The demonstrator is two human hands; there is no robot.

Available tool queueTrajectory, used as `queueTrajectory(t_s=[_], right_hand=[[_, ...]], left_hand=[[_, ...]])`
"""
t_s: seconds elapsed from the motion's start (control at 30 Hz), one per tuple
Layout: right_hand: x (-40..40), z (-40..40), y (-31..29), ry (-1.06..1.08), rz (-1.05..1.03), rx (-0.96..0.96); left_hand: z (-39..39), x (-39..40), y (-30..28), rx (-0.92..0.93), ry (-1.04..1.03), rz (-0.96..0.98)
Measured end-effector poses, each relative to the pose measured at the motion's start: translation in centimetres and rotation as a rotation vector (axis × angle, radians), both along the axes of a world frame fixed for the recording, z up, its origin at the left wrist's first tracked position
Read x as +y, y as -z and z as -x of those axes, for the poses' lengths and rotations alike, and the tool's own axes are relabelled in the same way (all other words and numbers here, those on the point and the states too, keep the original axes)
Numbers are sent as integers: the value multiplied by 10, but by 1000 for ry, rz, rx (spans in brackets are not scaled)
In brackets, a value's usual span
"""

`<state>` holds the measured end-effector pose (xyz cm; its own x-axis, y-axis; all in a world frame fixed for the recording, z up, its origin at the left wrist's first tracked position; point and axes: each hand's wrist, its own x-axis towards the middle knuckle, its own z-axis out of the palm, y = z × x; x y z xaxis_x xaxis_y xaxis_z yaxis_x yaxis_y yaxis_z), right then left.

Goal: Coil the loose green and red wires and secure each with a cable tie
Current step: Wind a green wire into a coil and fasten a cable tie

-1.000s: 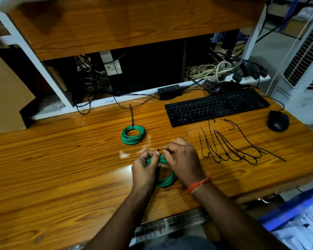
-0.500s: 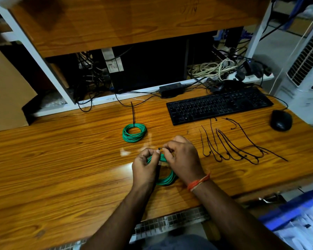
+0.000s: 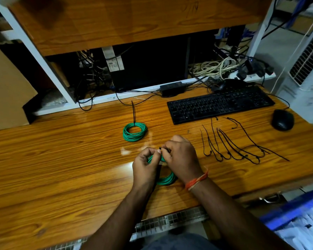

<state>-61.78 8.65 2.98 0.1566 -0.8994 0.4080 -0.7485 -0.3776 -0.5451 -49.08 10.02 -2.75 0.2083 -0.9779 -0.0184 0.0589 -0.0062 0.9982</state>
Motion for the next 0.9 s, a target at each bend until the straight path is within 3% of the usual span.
queueTrajectory(t_s=[0.1, 0.27, 0.47, 0.67, 0.73, 0.9], right_hand=[[-2, -2, -3, -21, -30, 8], [3, 7, -7, 5, -131, -160], [0, 2, -5, 15, -133, -122], [-18, 8, -6, 57, -507, -373], [-25, 10, -5, 2, -635, -534], [-31, 8, 3, -37, -741, -733]], left_hand=[[1, 1, 1, -18, -1, -8], [1, 2, -2, -32, -18, 30], [0, 4, -3, -87, 38, 70], [-2, 5, -4, -75, 54, 61], [-2, 6, -3, -59, 76, 52], [-4, 8, -4, -51, 108, 42]])
